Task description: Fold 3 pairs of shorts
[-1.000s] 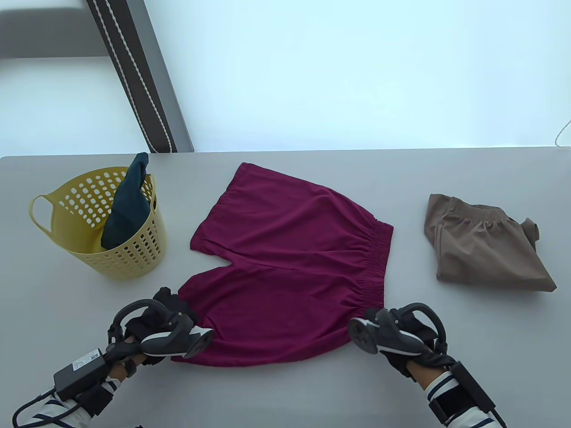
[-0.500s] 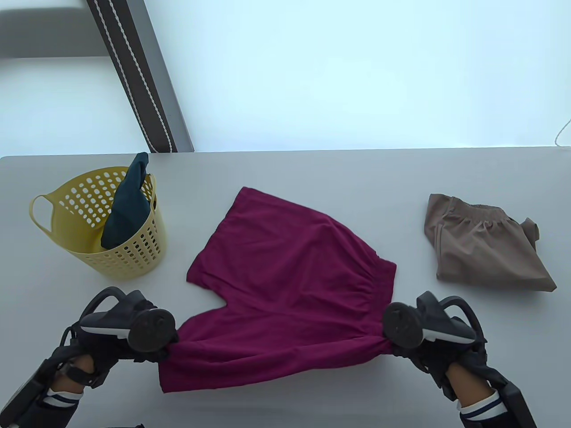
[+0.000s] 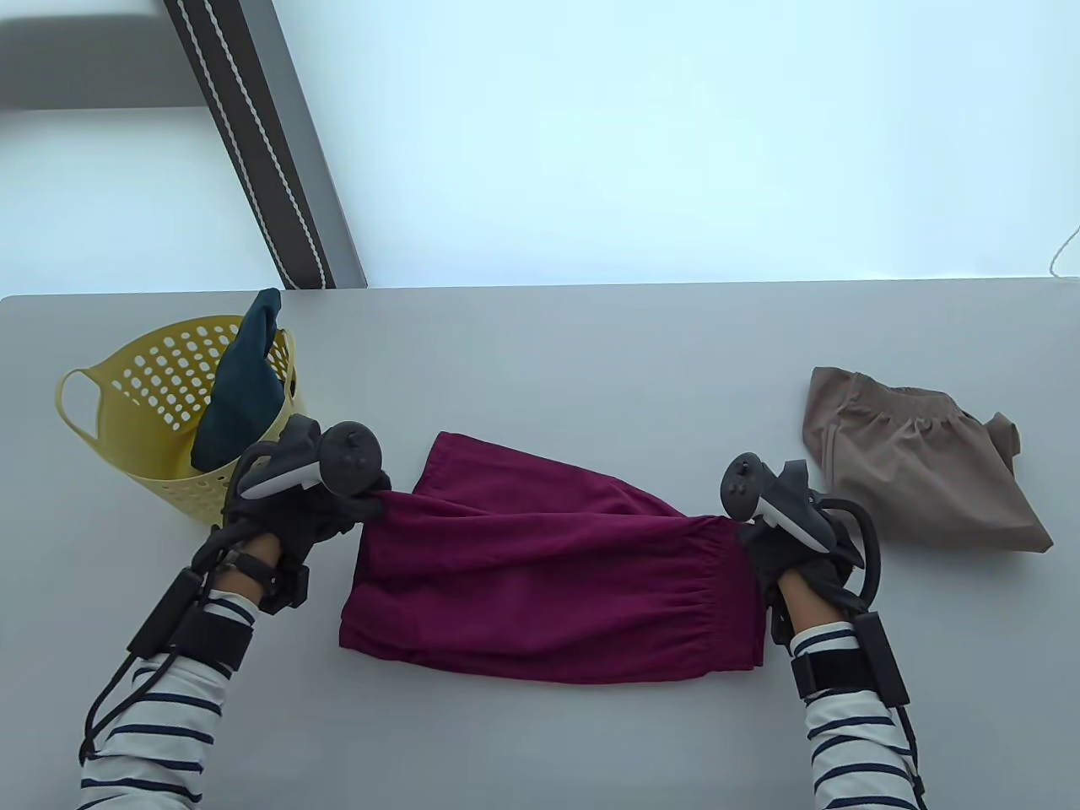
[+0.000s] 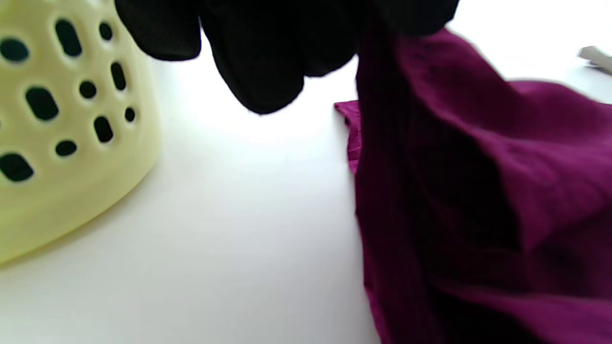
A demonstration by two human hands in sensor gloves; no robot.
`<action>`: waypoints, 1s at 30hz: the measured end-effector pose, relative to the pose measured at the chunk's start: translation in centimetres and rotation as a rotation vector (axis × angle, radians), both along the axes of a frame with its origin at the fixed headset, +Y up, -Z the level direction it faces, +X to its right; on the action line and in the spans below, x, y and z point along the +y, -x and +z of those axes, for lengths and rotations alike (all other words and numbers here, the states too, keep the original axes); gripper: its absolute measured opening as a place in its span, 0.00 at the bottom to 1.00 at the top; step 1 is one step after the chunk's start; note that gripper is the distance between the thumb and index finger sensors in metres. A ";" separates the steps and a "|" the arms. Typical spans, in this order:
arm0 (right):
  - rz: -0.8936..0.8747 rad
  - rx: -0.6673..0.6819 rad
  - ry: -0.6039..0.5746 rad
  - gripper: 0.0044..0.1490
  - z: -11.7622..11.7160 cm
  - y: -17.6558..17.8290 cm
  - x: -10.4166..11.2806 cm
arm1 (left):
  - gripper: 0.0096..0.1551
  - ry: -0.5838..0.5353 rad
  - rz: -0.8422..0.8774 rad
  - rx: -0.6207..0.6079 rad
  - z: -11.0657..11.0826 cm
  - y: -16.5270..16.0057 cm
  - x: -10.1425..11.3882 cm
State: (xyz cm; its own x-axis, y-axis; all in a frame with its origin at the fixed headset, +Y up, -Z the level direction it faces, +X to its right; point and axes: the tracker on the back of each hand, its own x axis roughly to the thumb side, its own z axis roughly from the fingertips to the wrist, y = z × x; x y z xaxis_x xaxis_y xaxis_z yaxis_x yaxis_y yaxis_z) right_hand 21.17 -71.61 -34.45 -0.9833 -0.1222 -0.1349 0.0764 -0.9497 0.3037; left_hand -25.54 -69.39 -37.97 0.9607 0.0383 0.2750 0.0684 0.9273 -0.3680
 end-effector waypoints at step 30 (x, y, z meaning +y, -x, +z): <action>0.123 0.030 0.050 0.53 6.3 3.1 -4.0 | 0.28 -0.151 -0.145 -0.329 12.1 -0.4 -3.3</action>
State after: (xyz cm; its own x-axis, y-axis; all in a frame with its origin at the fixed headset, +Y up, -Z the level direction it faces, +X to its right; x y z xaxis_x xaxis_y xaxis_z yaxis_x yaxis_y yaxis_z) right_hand 18.04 -75.62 -28.19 -0.9638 -0.2484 -0.0966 0.2014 -0.9162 0.3465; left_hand -25.14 -72.69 -25.87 0.8127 -0.1558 0.5614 0.2942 0.9415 -0.1646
